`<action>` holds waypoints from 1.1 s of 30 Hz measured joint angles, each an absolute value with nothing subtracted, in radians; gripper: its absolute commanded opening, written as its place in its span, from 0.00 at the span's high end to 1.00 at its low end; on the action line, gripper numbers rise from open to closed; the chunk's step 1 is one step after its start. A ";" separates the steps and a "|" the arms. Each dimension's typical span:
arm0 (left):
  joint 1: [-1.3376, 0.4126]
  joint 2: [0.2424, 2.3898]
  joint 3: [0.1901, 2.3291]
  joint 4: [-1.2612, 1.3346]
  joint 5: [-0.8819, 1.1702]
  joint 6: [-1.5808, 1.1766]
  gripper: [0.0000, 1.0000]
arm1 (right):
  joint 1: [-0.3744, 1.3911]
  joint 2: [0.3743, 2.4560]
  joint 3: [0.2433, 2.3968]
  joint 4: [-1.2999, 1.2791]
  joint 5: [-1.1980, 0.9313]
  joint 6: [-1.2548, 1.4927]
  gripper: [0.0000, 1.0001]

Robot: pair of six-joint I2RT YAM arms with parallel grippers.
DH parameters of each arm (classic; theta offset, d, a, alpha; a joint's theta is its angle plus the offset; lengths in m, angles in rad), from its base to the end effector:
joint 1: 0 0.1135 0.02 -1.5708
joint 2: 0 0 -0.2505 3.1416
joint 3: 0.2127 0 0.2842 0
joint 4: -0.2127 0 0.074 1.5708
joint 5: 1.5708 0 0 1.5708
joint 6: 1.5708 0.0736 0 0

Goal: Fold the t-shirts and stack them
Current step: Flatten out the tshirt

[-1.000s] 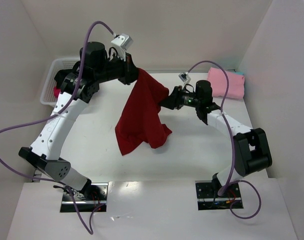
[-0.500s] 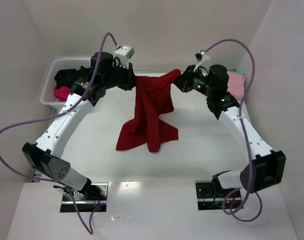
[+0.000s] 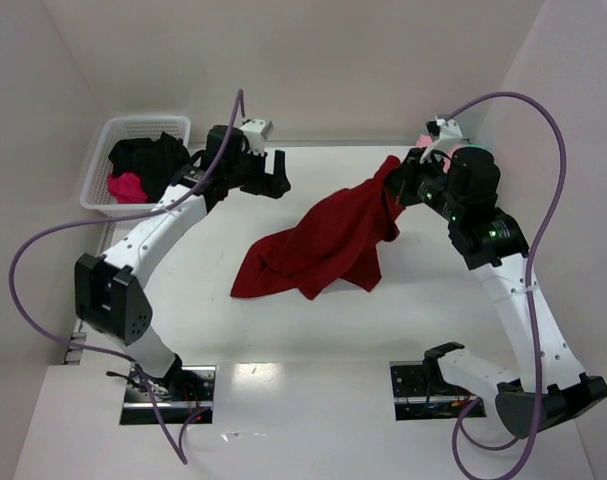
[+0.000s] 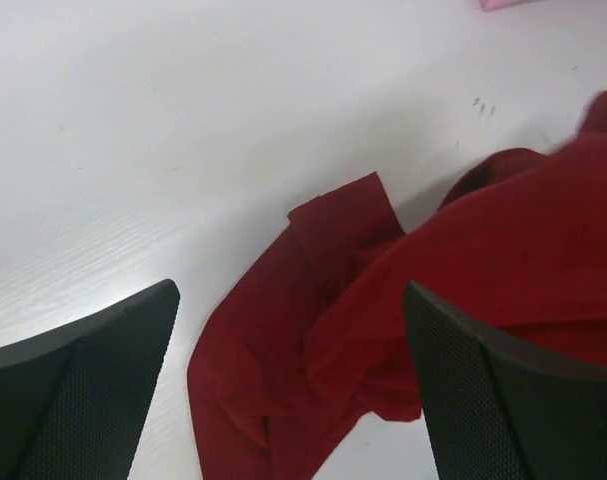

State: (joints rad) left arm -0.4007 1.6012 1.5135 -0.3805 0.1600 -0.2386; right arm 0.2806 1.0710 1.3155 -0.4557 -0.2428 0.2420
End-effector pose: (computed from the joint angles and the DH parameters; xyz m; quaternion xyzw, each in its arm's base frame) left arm 0.4010 -0.1826 0.3331 0.1105 0.8429 -0.2287 0.4743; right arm 0.2806 0.0993 0.4283 -0.0910 0.7704 0.2522 0.5785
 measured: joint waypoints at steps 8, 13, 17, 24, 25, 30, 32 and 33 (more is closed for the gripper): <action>-0.388 1.803 1.447 -0.323 0.233 -0.231 0.00 | 0.281 1.003 1.262 -0.579 -0.147 0.273 1.00; -0.389 1.893 1.439 -0.321 0.290 -0.191 0.00 | 0.281 0.967 1.200 -0.643 -0.112 0.319 1.00; -0.392 1.948 1.440 -0.317 0.331 -0.181 0.01 | 0.281 0.918 1.139 -0.669 -0.118 0.361 1.00; -0.419 2.080 1.523 -0.323 0.338 -0.160 0.04 | 0.281 0.852 1.088 -0.681 -0.142 0.414 1.00; -0.423 2.094 1.534 -0.322 0.337 -0.160 0.04 | 0.281 0.843 1.085 -0.684 -0.143 0.421 1.00; -0.432 2.130 1.568 -0.302 0.353 -0.163 0.04 | 0.281 0.799 1.065 -0.692 -0.146 0.449 1.00; -0.434 2.154 1.599 -0.285 0.366 -0.164 0.04 | 0.281 0.795 1.062 -0.693 -0.147 0.456 1.00; -0.434 2.170 1.615 -0.268 0.376 -0.165 0.04 | 0.281 0.795 1.061 -0.693 -0.147 0.456 1.00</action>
State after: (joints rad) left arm -0.4343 2.1700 1.6154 -0.2680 0.3759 -0.1646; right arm 0.2806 0.7948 1.0607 -0.6933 -0.1467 0.4564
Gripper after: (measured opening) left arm 0.959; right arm 0.011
